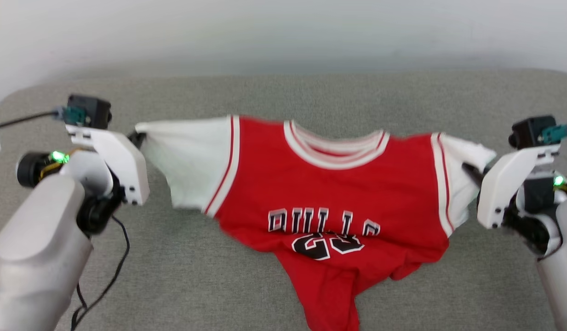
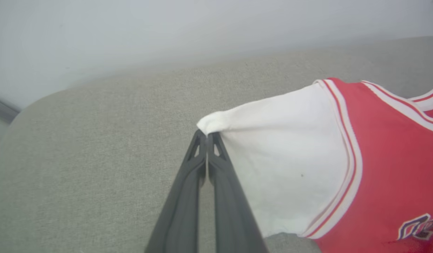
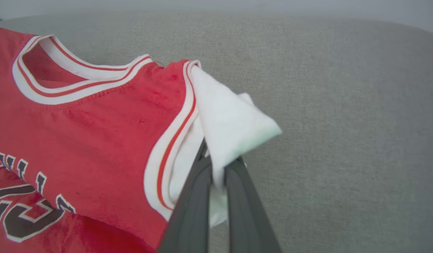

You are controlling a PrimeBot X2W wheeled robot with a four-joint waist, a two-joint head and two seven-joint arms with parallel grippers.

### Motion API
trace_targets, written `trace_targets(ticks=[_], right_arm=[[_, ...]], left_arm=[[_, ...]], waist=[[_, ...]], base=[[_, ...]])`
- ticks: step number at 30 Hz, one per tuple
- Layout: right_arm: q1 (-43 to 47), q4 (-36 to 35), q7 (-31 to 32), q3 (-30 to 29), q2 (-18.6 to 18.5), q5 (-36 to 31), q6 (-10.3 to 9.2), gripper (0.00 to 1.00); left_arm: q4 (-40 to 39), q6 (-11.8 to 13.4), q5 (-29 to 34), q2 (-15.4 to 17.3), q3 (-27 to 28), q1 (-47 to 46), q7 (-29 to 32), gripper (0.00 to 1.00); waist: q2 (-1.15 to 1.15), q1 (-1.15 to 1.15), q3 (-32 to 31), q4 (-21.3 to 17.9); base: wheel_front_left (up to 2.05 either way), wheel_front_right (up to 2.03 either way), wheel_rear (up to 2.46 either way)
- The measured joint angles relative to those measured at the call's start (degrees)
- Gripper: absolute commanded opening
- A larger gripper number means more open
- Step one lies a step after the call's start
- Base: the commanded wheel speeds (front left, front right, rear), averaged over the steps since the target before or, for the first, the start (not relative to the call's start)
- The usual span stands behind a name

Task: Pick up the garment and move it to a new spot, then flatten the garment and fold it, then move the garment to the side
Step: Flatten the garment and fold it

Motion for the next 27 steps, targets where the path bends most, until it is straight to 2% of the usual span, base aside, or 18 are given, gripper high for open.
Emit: trace_targets(ticks=[5,11,19,27], right_arm=[[-7.86,3.72,-2.55,2.53,-1.41,-0.19,0.0,0.0],[-20.2,8.88,-5.65,5.99,-2.9,-0.44,0.01,0.0],[-39.78,12.06,-12.6,7.87,-3.28,-3.15,0.01,0.0],[-56.88,14.15,-22.62,6.13,-2.64,-7.46,0.01,0.0]], left_arm=[[3.79,1.94,1.64,-1.34,1.67,-7.01,-4.16,0.0],[9.05,2.48,3.04,-2.77,3.23,-17.14,-8.94,0.0],[11.47,2.22,5.24,-1.76,5.39,-32.75,-14.71,0.0],[10.42,1.53,7.59,-0.05,7.31,-46.91,-21.41,0.0]], waist=[[0.0,0.0,-1.55,-0.05],[0.0,0.0,0.68,-0.84],[0.0,0.0,7.3,-2.08],[0.0,0.0,15.3,-2.98]], base=[[0.0,0.0,0.0],[0.0,0.0,0.0],[0.0,0.0,0.0],[0.0,0.0,0.0]])
